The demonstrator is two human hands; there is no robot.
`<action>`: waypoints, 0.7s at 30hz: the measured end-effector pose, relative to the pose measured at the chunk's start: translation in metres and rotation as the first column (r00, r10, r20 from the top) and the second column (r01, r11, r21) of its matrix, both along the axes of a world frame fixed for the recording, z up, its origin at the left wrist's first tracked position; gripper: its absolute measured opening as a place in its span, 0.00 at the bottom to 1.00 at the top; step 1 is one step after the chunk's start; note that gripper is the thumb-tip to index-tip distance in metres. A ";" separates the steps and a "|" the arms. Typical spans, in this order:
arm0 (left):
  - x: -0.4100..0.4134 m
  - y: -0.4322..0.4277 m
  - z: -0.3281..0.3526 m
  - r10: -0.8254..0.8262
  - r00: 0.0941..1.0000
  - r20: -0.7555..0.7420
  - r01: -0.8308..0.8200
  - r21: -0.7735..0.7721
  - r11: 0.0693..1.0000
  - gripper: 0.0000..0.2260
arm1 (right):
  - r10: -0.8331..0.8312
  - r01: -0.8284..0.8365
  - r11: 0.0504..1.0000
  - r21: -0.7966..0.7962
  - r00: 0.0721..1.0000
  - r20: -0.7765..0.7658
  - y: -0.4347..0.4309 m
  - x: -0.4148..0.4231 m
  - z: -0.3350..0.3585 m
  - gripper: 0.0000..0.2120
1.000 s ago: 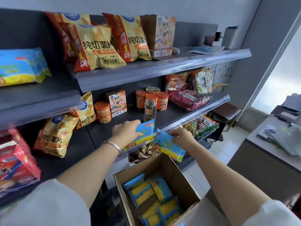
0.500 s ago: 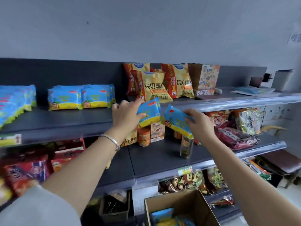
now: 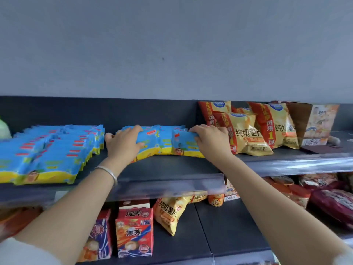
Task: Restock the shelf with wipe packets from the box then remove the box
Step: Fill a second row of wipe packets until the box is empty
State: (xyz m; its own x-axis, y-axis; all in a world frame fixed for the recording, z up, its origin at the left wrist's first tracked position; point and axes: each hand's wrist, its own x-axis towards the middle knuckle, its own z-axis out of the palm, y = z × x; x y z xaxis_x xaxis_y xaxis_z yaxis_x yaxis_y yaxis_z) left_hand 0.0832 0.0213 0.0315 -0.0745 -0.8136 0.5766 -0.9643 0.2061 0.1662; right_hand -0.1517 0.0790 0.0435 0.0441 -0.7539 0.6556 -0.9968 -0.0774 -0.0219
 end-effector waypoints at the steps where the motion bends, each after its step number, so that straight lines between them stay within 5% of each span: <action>1: 0.009 -0.010 -0.001 0.020 0.999 0.032 -0.021 0.009 1.000 0.17 | -0.005 0.005 1.000 0.031 1.000 0.002 -0.016 0.009 -0.002 0.18; 14: 0.034 -0.106 -0.018 -0.221 0.962 0.161 0.195 0.164 0.967 0.15 | -0.094 0.041 0.943 0.332 0.985 0.146 -0.122 0.042 -0.030 0.20; 21: 0.027 -0.124 -0.026 -0.210 0.962 0.177 0.190 0.123 0.974 0.18 | -0.109 0.130 0.939 0.318 0.991 -0.081 -0.135 0.040 -0.041 0.33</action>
State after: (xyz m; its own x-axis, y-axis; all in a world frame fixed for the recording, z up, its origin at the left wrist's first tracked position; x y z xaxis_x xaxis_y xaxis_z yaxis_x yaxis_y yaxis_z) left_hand 0.1097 -0.1028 0.0058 -0.3405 -0.8258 0.4495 -0.9211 0.3890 0.0169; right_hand -0.1114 -0.0557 0.0028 -0.0268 -0.9261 0.3763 -0.9984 0.0434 0.0358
